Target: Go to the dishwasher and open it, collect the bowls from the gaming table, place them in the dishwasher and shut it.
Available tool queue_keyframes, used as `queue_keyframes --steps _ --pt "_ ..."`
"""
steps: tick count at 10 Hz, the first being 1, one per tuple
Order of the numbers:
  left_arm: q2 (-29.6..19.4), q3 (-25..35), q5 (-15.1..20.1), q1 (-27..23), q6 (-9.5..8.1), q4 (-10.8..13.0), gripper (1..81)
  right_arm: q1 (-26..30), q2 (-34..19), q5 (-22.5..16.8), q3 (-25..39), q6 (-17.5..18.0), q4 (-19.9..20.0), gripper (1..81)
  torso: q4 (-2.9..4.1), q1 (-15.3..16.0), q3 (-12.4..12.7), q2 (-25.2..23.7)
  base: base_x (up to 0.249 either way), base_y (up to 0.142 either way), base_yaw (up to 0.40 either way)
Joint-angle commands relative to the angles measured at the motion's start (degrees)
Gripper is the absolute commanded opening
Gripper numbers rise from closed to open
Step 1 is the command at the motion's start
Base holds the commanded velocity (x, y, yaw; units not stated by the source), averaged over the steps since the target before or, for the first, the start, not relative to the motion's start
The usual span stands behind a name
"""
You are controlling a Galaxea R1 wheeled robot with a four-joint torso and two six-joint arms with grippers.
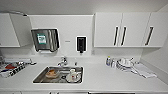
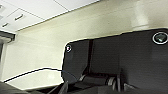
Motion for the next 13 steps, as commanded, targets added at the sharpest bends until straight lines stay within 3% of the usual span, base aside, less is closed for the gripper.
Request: queue_keyframes --steps 1,2,4,6,7,9,12,13 --pt "-10.7 10.5 -2.4 -3.6 0.09 0.8 81.1 6.5 -7.8 -3.1 8.7 1.5 1.6 81.1 0.00 3.6 -5.3 -5.6 0.000 0.000 0.000" --pt "-12.8 12.4 -2.4 -4.3 0.00 0.8 81.1 7.2 -8.8 -3.1 10.1 1.9 1.6 81.1 0.00 4.8 -6.8 -7.5 0.000 0.000 0.000" --pt "-18.6 19.1 -2.4 -6.1 0.00 0.7 81.1 8.1 -10.5 -2.7 12.4 2.0 1.7 81.1 0.00 7.4 -4.5 -11.4 0.000 0.000 0.000" --pt "-24.0 25.6 -1.4 -9.4 -0.17 0.1 81.1 9.2 -11.0 -2.7 13.3 2.2 2.2 81.1 0.00 9.2 -5.2 -14.4 0.000 0.000 0.000" --pt "-26.3 28.1 0.0 -11.8 -0.61 0.0 81.1 9.7 -11.1 -2.7 13.4 2.3 2.4 81.1 0.00 10.5 -5.3 -16.4 0.000 0.000 0.000" --pt "-30.2 32.8 7.2 -17.5 -3.42 0.1 81.1 11.0 -11.5 -3.0 14.1 2.7 2.5 81.1 0.00 13.0 -5.4 -20.3 0.000 0.000 0.000" --pt "-34.0 38.7 10.0 -22.7 -3.78 0.0 81.1 13.1 -14.0 -2.9 17.4 4.4 2.5 81.1 0.00 16.5 -11.0 -25.9 0.000 0.000 0.000" --pt "-34.3 39.4 13.1 -24.4 -3.87 -0.1 81.1 13.8 -14.9 -2.9 18.7 5.0 2.5 81.1 0.00 17.5 -12.0 -27.6 0.000 0.000 0.000"
